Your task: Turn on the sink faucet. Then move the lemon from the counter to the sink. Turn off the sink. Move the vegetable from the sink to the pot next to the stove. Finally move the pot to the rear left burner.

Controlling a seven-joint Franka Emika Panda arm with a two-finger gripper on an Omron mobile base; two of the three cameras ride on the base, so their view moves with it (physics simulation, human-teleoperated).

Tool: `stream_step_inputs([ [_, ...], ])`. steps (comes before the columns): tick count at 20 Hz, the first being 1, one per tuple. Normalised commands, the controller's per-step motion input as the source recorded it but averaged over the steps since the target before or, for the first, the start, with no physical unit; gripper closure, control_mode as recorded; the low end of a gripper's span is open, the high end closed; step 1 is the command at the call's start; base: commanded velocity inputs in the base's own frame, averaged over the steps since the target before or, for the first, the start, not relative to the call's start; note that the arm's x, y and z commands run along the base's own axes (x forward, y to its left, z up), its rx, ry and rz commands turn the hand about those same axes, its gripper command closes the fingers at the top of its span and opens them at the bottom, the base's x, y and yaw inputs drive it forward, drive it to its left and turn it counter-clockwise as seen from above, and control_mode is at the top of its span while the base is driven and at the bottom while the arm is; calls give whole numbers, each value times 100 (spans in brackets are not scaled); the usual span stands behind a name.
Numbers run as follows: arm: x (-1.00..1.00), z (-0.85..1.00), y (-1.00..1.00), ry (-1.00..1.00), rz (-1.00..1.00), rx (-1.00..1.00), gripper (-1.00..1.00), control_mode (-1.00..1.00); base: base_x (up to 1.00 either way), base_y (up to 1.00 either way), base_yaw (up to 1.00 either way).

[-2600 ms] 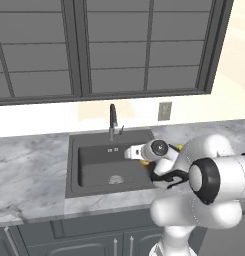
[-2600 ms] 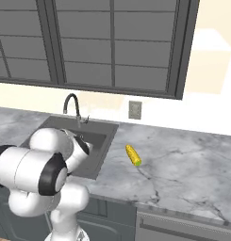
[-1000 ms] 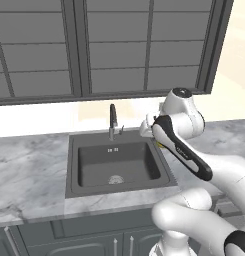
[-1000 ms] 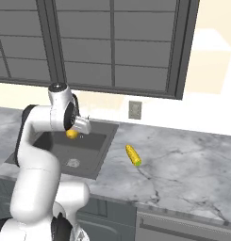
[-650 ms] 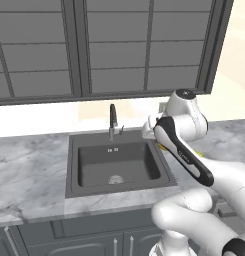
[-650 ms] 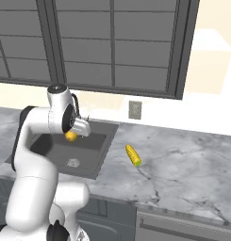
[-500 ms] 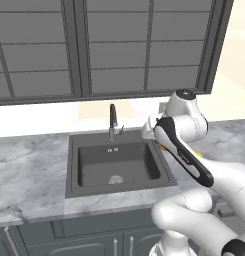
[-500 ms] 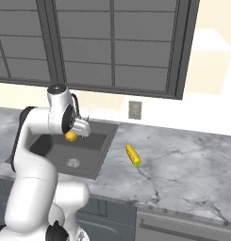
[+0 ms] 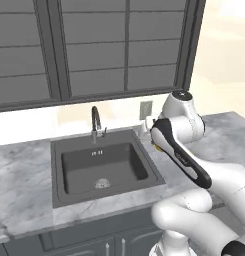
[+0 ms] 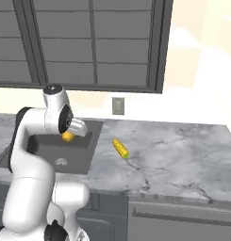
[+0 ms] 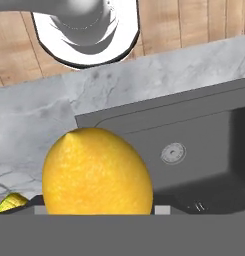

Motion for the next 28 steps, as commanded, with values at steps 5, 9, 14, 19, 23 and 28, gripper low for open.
stream_step_inputs([
  [5,0,0,0,0,0,0,100,100,-34,-9,-58],
  [9,0,0,0,0,0,0,100,100,-17,-14,-63],
  [14,0,0,0,0,0,0,100,100,-2,-13,-67],
  [19,0,0,0,0,0,0,100,100,0,-12,-69],
  [23,0,0,0,0,0,0,100,100,0,-13,-70],
  [28,0,0,0,0,0,0,100,100,0,-12,-70],
])
